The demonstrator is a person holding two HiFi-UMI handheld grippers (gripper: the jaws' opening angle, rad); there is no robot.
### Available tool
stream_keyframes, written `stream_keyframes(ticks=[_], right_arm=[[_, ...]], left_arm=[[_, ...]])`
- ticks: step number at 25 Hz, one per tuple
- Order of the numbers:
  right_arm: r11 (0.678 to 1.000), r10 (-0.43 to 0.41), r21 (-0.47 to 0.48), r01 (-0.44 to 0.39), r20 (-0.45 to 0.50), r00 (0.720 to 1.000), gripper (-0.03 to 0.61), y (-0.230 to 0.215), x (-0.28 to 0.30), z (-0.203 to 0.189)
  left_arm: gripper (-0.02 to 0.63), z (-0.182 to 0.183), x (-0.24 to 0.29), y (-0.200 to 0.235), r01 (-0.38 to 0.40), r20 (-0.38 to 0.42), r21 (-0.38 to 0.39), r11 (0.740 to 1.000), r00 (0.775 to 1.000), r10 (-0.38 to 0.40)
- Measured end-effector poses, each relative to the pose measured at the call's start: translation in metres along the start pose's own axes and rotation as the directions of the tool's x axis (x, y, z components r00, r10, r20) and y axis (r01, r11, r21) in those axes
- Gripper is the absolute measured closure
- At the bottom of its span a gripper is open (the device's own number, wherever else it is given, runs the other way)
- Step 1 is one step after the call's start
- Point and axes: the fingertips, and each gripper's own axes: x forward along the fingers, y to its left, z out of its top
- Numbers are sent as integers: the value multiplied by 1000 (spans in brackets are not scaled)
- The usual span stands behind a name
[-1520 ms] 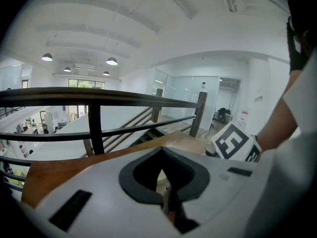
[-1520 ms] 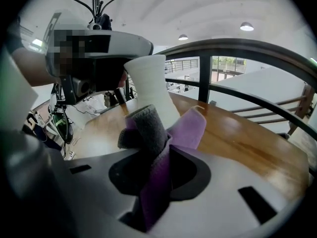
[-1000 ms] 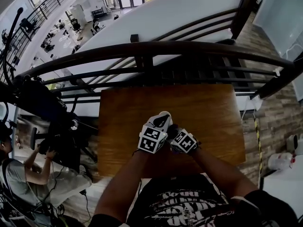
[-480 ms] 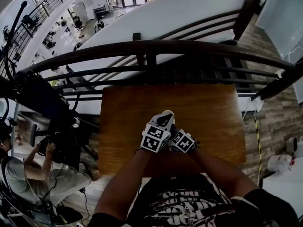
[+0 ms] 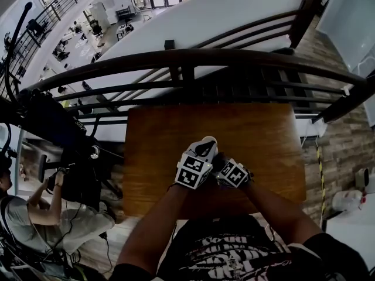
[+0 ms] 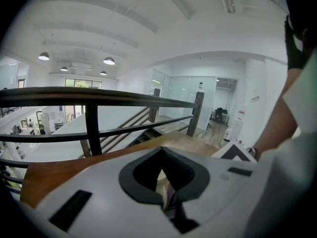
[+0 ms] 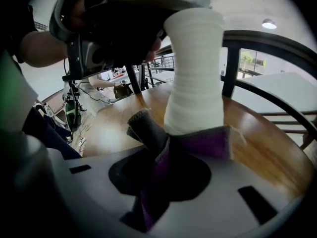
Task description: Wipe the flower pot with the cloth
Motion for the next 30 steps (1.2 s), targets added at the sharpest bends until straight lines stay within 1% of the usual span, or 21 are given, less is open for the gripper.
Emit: stream_keyframes(ticks=[3,9,12,14,17,21,23,26,28,30], right_arm=[[999,-37,26,38,-4,999,508,-21,-12,-9],[993,-105,56,104,3,995,508,-52,-29,-7],[984,-158,88,156,19,987,508,-65,-36,-6],[973,-206,112,200,44,978,508,-76,-43,-6],[952,-279,161,262,97,955,508,-87,-62,-7],[921,-349,249,300,186,918,508,-91,-97,-6],[906,-385,275,322,220,896,508,-91,-115,-4],[883,-437,304,358,251,864,508,-92,-143,-4],[870,-464,315,380,261,846,508,-91,-157,-5],[857,-486,337,390,276,830,508,-91,-170,-7]], left_arm=[[615,-2,0,0,5,-5,4,1000,1000,-5],[615,0,-1,1,6,4,6,1000,1000,-6],[615,0,-1,1,11,4,10,1000,1000,-11],[615,1,-2,0,18,11,13,1000,1000,-18],[615,1,0,0,37,5,12,999,999,-37],[615,5,-2,-7,83,23,3,997,996,-83],[615,14,-7,-8,83,57,14,996,995,-84],[615,35,-11,-14,71,133,20,997,988,-73],[615,49,-15,-25,72,180,25,997,981,-75],[615,61,-18,-43,93,223,34,995,970,-99]])
